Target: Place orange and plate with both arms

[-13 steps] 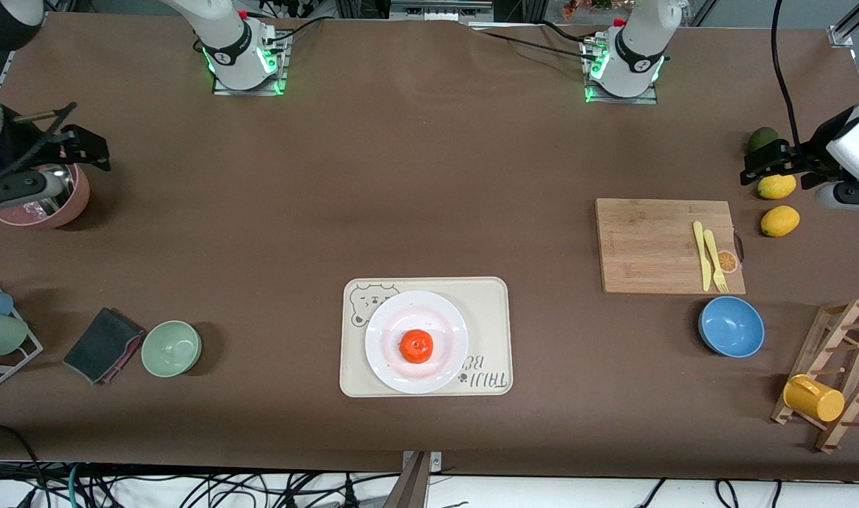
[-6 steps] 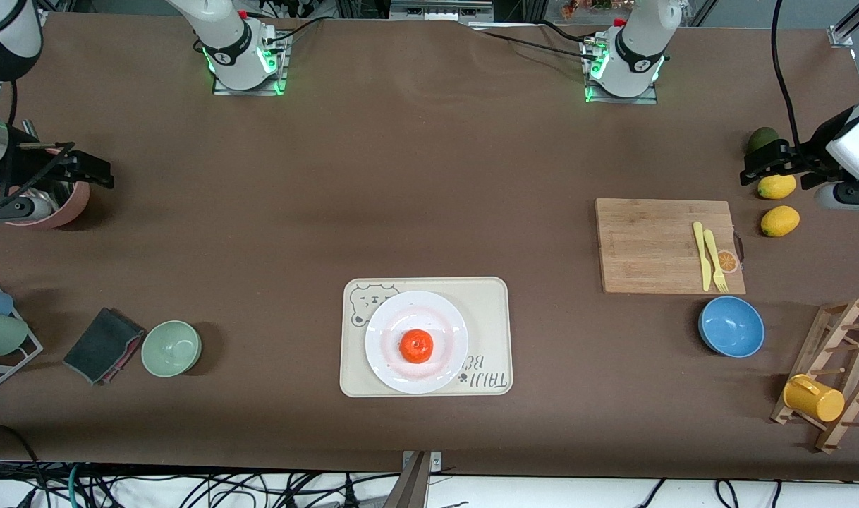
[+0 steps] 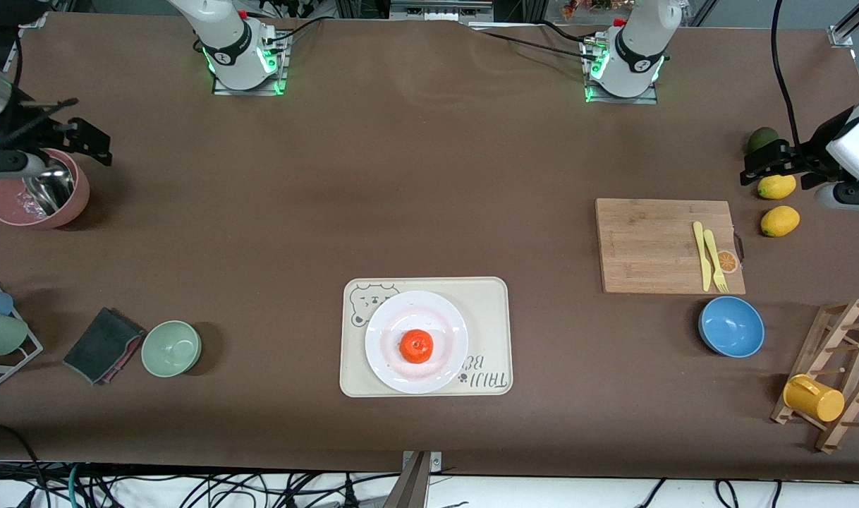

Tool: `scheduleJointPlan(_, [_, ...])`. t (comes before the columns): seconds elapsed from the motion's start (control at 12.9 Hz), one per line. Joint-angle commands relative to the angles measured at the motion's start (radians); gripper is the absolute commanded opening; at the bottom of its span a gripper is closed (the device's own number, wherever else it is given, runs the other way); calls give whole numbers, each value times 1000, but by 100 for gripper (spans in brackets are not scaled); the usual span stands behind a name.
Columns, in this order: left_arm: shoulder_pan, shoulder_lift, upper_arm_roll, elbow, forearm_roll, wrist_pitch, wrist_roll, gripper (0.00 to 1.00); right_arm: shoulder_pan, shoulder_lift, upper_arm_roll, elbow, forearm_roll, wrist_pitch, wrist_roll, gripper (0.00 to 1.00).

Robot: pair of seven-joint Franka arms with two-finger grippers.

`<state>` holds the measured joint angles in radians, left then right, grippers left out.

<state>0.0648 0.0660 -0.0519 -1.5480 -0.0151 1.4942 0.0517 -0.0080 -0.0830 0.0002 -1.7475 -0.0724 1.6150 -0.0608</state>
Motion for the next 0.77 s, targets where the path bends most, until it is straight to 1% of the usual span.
scheduleJointPlan(0.0, [-3, 8, 6, 20, -22, -5, 19, 100, 37, 43, -80, 54, 61, -30, 16, 100])
scheduleJointPlan(0.08, [-3, 8, 6, 20, -22, -5, 19, 100, 37, 48, -97, 55, 92, -26, 15, 100])
scheduleJointPlan(0.7, [-3, 8, 6, 20, -22, -5, 20, 100, 40, 62, -92, 63, 77, -35, 3, 100])
